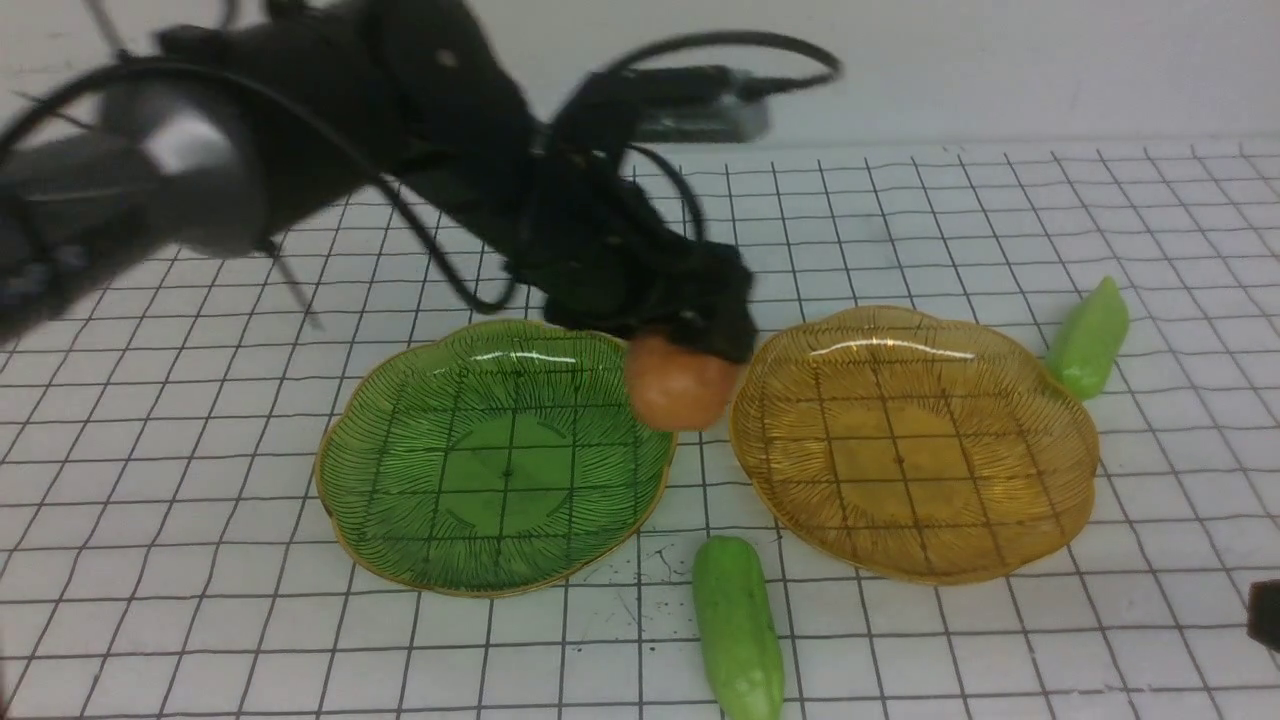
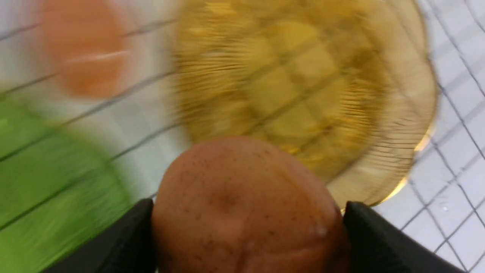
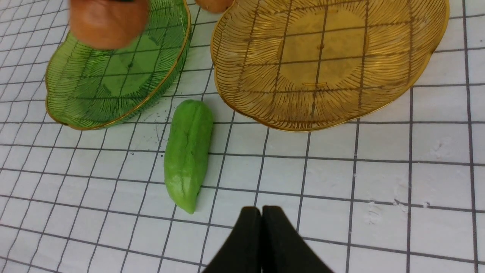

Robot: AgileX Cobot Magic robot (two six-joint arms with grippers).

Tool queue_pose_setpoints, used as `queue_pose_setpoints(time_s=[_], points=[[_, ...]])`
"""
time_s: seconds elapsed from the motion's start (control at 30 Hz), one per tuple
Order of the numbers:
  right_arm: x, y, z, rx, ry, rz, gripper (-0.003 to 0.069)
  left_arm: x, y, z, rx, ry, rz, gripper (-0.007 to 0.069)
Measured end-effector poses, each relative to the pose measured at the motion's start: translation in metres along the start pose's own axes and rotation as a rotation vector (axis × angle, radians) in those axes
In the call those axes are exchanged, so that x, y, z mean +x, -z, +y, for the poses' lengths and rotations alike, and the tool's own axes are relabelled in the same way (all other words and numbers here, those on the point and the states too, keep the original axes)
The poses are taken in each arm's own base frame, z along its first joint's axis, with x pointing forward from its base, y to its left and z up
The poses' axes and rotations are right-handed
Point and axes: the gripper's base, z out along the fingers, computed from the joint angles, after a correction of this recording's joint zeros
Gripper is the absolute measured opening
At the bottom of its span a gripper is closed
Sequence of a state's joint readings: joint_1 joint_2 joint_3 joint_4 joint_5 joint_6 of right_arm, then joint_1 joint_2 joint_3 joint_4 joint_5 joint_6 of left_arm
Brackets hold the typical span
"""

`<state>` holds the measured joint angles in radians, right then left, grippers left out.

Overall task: Put different types of vegetables on the plate.
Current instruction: 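Pick up the potato beside the plates and place it on a plate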

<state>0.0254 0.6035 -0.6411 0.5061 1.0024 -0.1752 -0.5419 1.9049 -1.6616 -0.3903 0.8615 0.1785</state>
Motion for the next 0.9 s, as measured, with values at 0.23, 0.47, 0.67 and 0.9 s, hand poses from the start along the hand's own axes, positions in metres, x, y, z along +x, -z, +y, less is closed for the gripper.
queue_pose_setpoints(time_s=[0.23, 0.47, 0.67, 0.9], points=[[0.001, 0.000, 0.000, -0.003, 0.006, 0.013, -0.0014, -0.009, -0.079, -0.036, 0.008, -0.132, 0.084, 0.0545], [0.002, 0.000, 0.000, -0.005, 0.019, 0.023, -0.0014, -0.007, -0.115, -0.038, -0.001, -0.107, 0.246, 0.0609], [0.002, 0.000, 0.000, -0.005, 0.039, 0.026, -0.0014, -0.027, -0.096, -0.027, -0.048, -0.114, 0.203, 0.0679], [0.003, 0.000, 0.000, 0.002, 0.048, 0.033, -0.0014, -0.066, -0.051, 0.018, -0.171, 0.022, 0.026, 0.0578]])
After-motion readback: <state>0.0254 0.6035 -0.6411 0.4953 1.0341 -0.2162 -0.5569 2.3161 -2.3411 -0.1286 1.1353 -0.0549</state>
